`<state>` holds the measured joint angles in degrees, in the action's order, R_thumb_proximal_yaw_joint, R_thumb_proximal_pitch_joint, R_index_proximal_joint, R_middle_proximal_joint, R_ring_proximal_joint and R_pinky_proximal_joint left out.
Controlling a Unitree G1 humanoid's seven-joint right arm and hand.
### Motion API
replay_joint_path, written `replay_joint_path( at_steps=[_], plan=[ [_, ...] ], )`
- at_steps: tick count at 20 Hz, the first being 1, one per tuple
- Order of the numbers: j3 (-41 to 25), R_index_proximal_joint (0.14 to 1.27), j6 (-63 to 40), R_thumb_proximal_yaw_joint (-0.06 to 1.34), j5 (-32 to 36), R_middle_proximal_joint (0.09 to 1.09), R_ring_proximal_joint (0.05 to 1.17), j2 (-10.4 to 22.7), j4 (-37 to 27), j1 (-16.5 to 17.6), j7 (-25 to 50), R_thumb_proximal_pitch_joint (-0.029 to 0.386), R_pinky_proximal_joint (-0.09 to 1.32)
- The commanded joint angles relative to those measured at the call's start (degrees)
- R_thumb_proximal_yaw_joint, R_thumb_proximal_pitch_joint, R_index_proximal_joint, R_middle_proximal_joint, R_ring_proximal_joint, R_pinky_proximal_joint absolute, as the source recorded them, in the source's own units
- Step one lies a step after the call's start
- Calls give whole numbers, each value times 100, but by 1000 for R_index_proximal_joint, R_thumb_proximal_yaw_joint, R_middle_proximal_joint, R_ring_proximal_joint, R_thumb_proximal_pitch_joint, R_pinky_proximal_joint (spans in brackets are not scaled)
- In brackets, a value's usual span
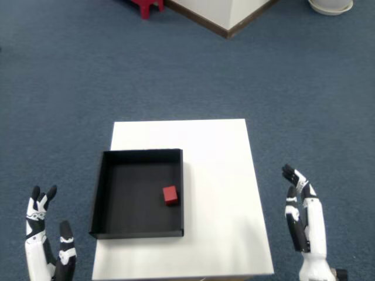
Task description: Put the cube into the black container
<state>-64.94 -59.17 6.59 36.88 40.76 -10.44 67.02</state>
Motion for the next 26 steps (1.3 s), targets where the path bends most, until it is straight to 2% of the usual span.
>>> replay_joint_path(
  at_steps=[1, 4, 9, 14, 26],
  plan=[
    [99, 253, -667, -4, 341, 266, 306, 32, 267, -159, -152, 317, 202],
    [76, 256, -795, -5, 602, 266, 300, -123, 839, -149, -324, 306, 183],
    [39, 254, -1237, -8, 779, 260, 290, -397, 1400, -117, -574, 291, 151],
    [36, 258, -1656, -13, 704, 262, 290, -562, 1589, -121, -619, 276, 143],
    [200, 252, -2095, -17, 76, 258, 292, -559, 1650, 69, -307, 270, 136]
  ],
)
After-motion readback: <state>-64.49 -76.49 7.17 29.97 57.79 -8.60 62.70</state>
